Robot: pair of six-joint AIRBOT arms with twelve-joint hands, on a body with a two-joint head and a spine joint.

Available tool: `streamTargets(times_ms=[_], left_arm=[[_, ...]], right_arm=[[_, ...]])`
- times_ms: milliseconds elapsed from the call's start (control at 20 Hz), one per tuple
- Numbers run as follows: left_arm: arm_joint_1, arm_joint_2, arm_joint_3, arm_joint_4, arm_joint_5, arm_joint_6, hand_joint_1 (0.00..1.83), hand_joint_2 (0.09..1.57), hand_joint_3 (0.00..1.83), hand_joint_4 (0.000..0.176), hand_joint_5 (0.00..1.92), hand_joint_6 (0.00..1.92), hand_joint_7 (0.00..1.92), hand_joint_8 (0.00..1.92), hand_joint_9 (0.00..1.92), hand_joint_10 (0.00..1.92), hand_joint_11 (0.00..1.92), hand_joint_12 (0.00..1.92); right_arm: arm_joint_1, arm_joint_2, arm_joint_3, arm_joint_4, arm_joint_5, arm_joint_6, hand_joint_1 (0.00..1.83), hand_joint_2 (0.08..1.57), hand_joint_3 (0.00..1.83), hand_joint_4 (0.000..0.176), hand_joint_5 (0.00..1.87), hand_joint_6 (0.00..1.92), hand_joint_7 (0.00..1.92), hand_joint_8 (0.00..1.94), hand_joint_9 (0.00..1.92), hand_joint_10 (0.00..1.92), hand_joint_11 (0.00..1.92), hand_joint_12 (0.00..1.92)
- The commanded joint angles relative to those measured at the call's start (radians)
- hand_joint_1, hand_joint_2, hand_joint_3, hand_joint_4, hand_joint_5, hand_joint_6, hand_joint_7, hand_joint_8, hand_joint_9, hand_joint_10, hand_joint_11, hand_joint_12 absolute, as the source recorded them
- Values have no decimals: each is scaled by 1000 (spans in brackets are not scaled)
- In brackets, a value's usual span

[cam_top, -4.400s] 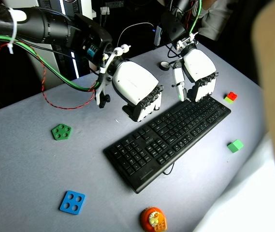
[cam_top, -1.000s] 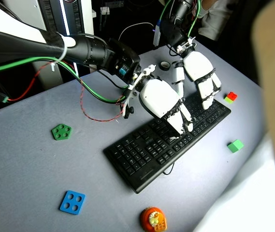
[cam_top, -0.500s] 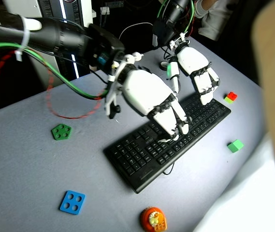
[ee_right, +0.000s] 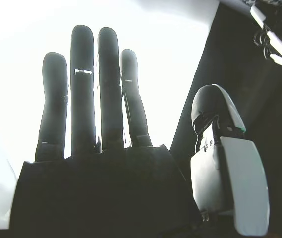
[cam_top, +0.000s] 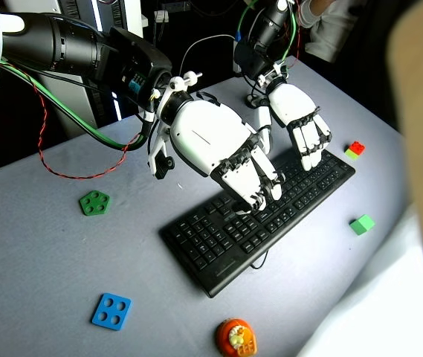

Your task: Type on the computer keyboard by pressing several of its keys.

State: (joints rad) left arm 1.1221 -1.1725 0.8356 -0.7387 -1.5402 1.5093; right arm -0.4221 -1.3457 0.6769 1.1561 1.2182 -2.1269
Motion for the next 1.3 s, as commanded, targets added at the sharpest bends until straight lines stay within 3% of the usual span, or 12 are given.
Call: streamTargets(times_ms=[0, 150, 250, 300, 400, 450, 500, 550, 700, 850, 1000, 1250], left_arm=[[-9, -5, 9, 47, -107, 0, 48, 1314, 0, 44, 325, 10, 408, 3, 387, 245, 0, 1331], [-29, -17, 43, 47, -90, -1, 139, 1282, 0, 48, 283, 3, 398, 5, 386, 254, 0, 1366], [-38, -22, 63, 47, -85, -4, 403, 1233, 0, 43, 270, 3, 378, 4, 373, 264, 0, 1361], [-40, -24, 72, 47, -78, -10, 403, 1233, 0, 43, 270, 3, 378, 4, 373, 264, 0, 1361], [-40, -24, 85, 47, -73, -14, 760, 1110, 0, 49, 270, 9, 371, 5, 354, 283, 0, 1341], [-38, -24, 89, 47, -73, -15, 760, 1110, 0, 49, 270, 9, 371, 5, 354, 283, 0, 1341], [-34, -24, 92, 47, -71, -15, 948, 1022, 0, 76, 240, 0, 314, 0, 293, 271, 0, 1302], [-32, -24, 93, 47, -70, -17, 1019, 969, 0, 95, 198, 0, 259, 0, 252, 261, 0, 1266], [-32, -25, 89, 47, -69, -20, 1040, 926, 0, 108, 108, 0, 191, 0, 175, 242, 0, 1127], [-34, -21, 85, 47, -69, -29, 973, 937, 0, 106, 101, 1, 192, 1, 181, 249, 0, 1161], [-42, 11, 56, 47, -67, -27, 82, 1246, 44, 66, 87, 1, 217, 4, 177, 254, 0, 1062], [-65, 93, -15, 47, -43, -21, 0, 1229, 4, 46, 242, 49, 363, 29, 297, 302, 0, 1292]], right_arm=[[-1, 6, -5, -97, 50, 7, 57, 1220, 0, 0, 337, 487, 741, 8, 500, 966, 114, 1738], [-7, 6, -6, -99, 47, 15, 40, 1228, 2, 0, 318, 489, 722, 0, 495, 944, 116, 1714], [-8, 6, -7, -100, 45, 20, 32, 1234, 3, 0, 319, 497, 723, 2, 499, 949, 111, 1723], [-8, 6, -7, -101, 45, 23, 32, 1234, 3, 0, 319, 497, 723, 2, 499, 949, 111, 1723], [-9, 6, -8, -102, 44, 29, 16, 1242, 6, 0, 323, 504, 722, 2, 500, 951, 118, 1721], [-9, 6, -8, -103, 43, 30, 16, 1242, 6, 0, 323, 504, 722, 2, 500, 951, 118, 1721], [-9, 6, -8, -103, 43, 32, 3, 1246, 7, 0, 319, 506, 721, 1, 499, 950, 120, 1712], [-9, 6, -8, -103, 43, 33, 3, 1244, 6, 0, 322, 511, 726, 3, 504, 955, 129, 1714], [-11, 6, -8, -103, 41, 34, 12, 1244, 4, 0, 314, 524, 729, 4, 503, 958, 110, 1724], [-13, 6, -8, -103, 39, 34, 1, 1247, 4, 0, 298, 525, 712, 0, 484, 951, 88, 1723], [-15, 6, -8, -103, 37, 34, 8, 1247, 4, 0, 314, 539, 724, 7, 483, 956, 94, 1727], [-17, 6, -13, -103, 35, 34, 22, 1245, 1, 0, 317, 549, 723, 4, 474, 973, 65, 1753]])
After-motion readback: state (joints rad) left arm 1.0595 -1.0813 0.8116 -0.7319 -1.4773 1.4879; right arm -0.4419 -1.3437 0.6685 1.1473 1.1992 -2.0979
